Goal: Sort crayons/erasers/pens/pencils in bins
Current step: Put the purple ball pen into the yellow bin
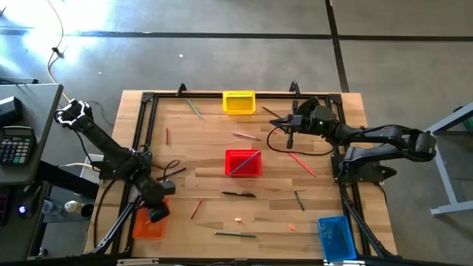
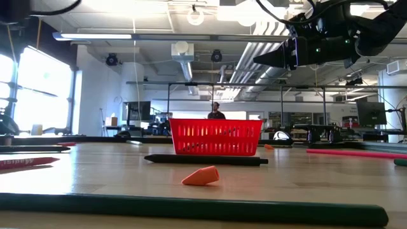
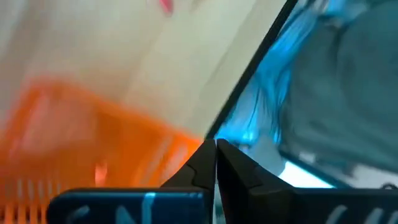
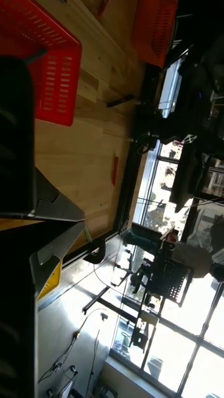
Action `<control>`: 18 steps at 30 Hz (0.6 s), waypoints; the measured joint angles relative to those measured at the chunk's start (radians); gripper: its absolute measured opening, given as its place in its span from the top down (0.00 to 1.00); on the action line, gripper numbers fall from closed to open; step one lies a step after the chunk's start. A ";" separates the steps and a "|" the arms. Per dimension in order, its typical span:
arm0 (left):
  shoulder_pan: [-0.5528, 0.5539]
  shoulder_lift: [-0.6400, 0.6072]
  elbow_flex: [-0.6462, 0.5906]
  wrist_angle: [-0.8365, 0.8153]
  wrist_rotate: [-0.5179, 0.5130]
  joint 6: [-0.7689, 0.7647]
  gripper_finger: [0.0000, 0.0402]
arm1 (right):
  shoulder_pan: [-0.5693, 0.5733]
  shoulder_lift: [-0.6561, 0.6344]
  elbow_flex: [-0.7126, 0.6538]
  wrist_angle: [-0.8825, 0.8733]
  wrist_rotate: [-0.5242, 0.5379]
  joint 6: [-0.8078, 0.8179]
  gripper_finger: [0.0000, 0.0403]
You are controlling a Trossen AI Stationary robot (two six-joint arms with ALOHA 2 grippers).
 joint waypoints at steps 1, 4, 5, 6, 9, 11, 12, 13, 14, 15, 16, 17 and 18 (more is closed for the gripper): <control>0.020 -0.003 0.000 0.005 -0.027 0.037 1.00 | 0.000 0.000 0.000 0.000 0.000 0.000 1.00; 0.087 -0.006 0.000 0.009 -0.082 0.143 1.00 | 0.000 0.000 0.000 0.000 0.000 -0.004 1.00; 0.110 -0.006 0.000 0.009 -0.092 0.177 1.00 | 0.000 0.000 0.000 0.000 0.000 -0.004 1.00; 0.133 -0.006 0.000 0.010 -0.095 0.214 1.00 | 0.000 0.000 0.000 0.000 0.000 -0.004 1.00; 0.194 -0.006 0.000 0.019 -0.115 0.337 1.00 | 0.000 0.000 0.000 0.000 0.000 0.001 1.00; 0.236 -0.006 0.000 0.024 -0.139 0.422 1.00 | 0.000 0.000 0.000 0.000 0.000 0.001 1.00; 0.259 -0.006 0.000 0.025 -0.156 0.471 1.00 | 0.000 0.000 0.000 0.000 0.000 0.001 1.00; 0.281 -0.006 0.000 0.026 -0.178 0.524 1.00 | 0.000 0.000 0.000 0.000 0.000 0.001 1.00; 0.303 -0.006 0.000 0.026 -0.210 0.577 1.00 | 0.000 0.000 0.000 0.000 0.000 0.001 1.00; 0.326 -0.004 0.000 0.029 -0.248 0.626 1.00 | 0.000 0.000 0.000 0.000 0.000 0.002 1.00; 0.350 -0.001 0.000 0.037 -0.287 0.676 1.00 | 0.000 0.000 0.000 0.000 0.000 0.002 1.00; 0.373 0.000 0.000 0.054 -0.320 0.725 1.00 | 0.000 0.000 0.000 0.000 0.000 0.002 1.00; 0.396 0.000 -0.005 0.091 -0.343 0.772 1.00 | 0.000 0.000 0.000 0.000 0.000 0.003 1.00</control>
